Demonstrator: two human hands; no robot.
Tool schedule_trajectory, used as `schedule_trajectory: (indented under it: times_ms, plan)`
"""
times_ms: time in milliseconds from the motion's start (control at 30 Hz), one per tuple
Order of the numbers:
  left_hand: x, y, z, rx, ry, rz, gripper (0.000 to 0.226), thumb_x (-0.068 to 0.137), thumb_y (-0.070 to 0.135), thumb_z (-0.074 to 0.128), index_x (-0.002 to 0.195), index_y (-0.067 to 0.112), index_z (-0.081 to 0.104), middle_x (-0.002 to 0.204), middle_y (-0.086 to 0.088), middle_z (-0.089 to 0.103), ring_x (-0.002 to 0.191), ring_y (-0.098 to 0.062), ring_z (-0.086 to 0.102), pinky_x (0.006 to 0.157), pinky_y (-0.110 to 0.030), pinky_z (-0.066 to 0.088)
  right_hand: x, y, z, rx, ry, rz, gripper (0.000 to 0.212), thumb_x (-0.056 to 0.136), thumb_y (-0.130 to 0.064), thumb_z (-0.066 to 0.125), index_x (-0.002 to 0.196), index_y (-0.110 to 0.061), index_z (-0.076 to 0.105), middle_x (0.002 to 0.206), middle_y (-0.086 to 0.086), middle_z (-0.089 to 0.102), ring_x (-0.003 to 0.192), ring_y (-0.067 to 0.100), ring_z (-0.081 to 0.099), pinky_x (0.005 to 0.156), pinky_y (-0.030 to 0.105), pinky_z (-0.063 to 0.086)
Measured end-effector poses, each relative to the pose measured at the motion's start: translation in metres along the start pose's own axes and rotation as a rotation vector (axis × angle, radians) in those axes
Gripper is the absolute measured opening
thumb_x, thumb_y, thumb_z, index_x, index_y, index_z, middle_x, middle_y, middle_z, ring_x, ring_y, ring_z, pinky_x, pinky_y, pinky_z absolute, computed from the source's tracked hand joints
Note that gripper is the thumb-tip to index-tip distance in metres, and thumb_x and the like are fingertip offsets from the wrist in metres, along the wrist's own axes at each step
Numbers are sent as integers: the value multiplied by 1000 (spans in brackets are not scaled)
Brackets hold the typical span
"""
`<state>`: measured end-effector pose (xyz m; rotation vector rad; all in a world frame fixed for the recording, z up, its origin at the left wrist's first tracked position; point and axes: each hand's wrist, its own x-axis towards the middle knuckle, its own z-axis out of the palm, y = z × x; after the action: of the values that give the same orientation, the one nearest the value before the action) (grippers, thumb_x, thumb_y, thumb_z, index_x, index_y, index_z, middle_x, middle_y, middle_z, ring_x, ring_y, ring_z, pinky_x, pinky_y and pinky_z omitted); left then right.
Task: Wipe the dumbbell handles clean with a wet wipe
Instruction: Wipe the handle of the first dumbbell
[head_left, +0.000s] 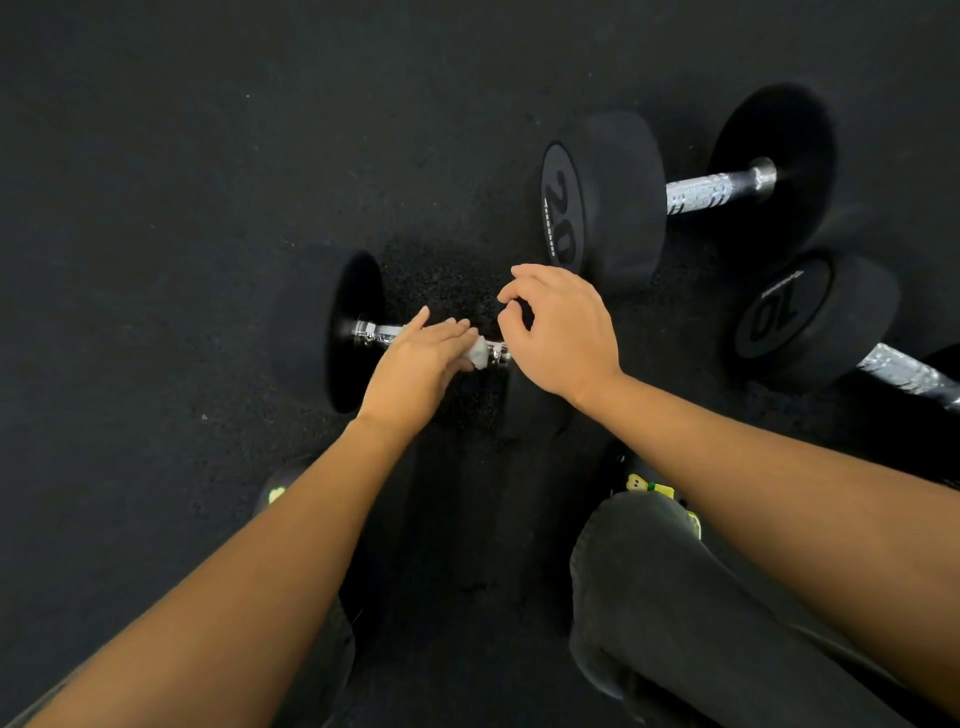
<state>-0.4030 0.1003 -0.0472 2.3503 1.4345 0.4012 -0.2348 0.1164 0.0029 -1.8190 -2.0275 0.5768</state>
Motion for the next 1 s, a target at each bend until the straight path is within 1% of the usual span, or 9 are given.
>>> schedule_trajectory:
  times_ms: [100,167,233,300,433,533,600,733,1000]
  plan:
    - [-4,15,-6,-209,164,-320,19,81,8,66,99,3,71,101,-11,72,98,-27,66,102,-24,32,1,-1,1,14,14,9,23,84,-17,51,91,-10,72,108,6,69,109,19,59,94,28,37]
    - [-8,36,-15,-413,410,-671,10,84,16,66,87,7,72,79,1,67,74,-8,60,76,-9,38,1,-1,1,17,41,15,22,82,-16,52,87,-10,72,104,6,70,106,20,60,91,27,36]
    - [-17,55,-15,-557,554,-919,16,87,22,64,73,14,67,61,11,55,57,3,46,58,-11,35,2,-1,1,16,35,22,21,83,-15,52,86,-10,72,104,5,70,107,19,60,91,25,34]
    - [-27,73,-9,-821,688,-1139,19,88,23,62,75,10,67,55,12,53,54,5,46,59,-13,38,3,-1,0,22,20,26,21,84,-15,52,88,-10,72,106,4,69,109,18,58,92,26,34]
    - [-36,74,4,-1480,926,-1720,21,92,20,58,106,6,64,85,0,63,81,-10,59,72,-17,48,3,-1,0,29,19,26,22,84,-16,52,90,-10,72,108,4,69,110,18,58,94,28,36]
    - [-29,63,1,-1746,965,-1661,35,98,18,47,130,3,49,129,-11,56,120,-17,53,100,-25,41,1,-1,1,24,29,20,22,84,-16,52,89,-10,72,106,5,69,109,18,58,93,26,35]
    - [-19,52,-4,-1854,993,-1510,38,101,19,38,134,1,43,139,-13,48,129,-20,45,105,-28,36,0,-1,1,16,25,14,22,83,-16,52,89,-10,72,106,5,69,108,18,59,93,25,35]
    - [-3,35,-9,-1991,1063,-1327,37,101,14,37,135,1,42,141,-14,46,131,-21,43,108,-28,34,0,-1,0,11,27,1,22,84,-16,52,89,-10,72,106,5,69,109,17,58,93,23,33]
    - [5,22,-2,-1861,1008,-1520,37,93,18,55,128,7,52,126,-3,59,121,-13,52,100,-23,40,-1,-1,1,8,29,4,25,84,-18,49,92,-11,72,110,3,68,111,15,57,96,25,34]
